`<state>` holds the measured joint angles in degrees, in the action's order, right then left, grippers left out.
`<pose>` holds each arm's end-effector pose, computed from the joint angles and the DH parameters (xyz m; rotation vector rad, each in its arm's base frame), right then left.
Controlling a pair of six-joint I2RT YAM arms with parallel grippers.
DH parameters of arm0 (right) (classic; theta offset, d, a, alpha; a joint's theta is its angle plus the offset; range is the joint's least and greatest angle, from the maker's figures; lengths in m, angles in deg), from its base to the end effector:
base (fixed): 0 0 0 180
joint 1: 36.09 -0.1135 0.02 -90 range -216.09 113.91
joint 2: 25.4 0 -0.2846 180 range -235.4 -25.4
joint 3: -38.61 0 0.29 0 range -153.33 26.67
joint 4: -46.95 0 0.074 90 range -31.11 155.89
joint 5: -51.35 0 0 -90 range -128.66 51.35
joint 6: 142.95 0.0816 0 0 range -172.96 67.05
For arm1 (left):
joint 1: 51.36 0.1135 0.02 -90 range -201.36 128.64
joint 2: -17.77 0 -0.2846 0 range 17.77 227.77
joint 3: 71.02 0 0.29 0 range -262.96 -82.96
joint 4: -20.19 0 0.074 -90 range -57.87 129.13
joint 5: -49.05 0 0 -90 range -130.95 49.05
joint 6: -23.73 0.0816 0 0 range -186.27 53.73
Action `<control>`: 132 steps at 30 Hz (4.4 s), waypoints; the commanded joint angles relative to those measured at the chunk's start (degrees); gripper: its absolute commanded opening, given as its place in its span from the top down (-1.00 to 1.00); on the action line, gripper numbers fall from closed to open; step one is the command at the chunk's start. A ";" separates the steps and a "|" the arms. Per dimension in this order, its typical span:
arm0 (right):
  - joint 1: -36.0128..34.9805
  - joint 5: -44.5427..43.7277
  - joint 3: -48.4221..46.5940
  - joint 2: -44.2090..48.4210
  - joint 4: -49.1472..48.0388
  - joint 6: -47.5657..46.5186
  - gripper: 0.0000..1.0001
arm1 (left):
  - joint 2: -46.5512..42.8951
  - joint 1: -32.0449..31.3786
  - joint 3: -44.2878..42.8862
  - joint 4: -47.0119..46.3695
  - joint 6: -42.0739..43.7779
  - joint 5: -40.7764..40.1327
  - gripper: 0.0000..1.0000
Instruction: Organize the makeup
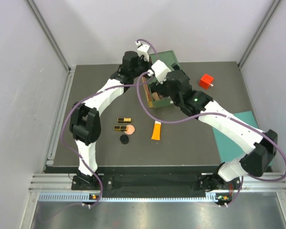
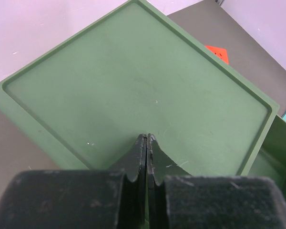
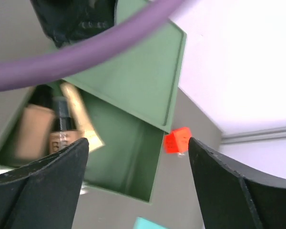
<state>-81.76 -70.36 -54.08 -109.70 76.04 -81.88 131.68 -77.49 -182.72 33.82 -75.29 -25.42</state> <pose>0.3191 0.2653 0.3883 -0.8342 1.6958 -0.3345 0.5039 -0.2715 0.3208 0.4716 1.8317 -0.6739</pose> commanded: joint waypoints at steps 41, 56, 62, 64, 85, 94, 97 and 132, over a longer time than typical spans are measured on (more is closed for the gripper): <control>-3.90 36.71 7.54 -21.44 14.58 30.60 -0.72 | 2.72 0.47 5.37 12.55 -0.39 -1.38 1.00; -3.99 33.64 -0.63 -29.44 13.35 29.98 -0.59 | 2.28 0.47 5.72 12.63 -0.30 -1.29 1.00; -4.16 35.39 -1.25 -30.49 14.58 27.63 0.13 | 2.20 0.47 5.64 12.63 -0.21 -1.55 1.00; -4.25 35.66 -0.55 -30.14 15.20 27.17 0.33 | 2.20 0.47 5.55 12.63 -0.12 -1.82 1.00; -6.80 41.81 -0.01 -11.60 28.29 19.00 0.67 | 3.95 0.55 3.53 12.81 -0.13 -1.82 1.00; -6.80 34.80 -9.86 -5.89 30.66 17.07 1.00 | 4.39 0.55 3.52 12.98 -0.21 -1.55 1.00; -6.54 32.06 -13.37 -5.80 30.75 15.31 1.00 | 4.31 0.55 3.44 13.07 -0.21 -1.38 1.00; 5.50 9.56 -1.08 -1.93 4.92 -2.80 0.42 | 4.04 0.64 3.35 13.86 0.67 -2.26 1.00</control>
<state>-76.42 -57.55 -55.72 -112.49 86.86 -84.18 131.41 -77.34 -181.76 32.66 -76.75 -25.42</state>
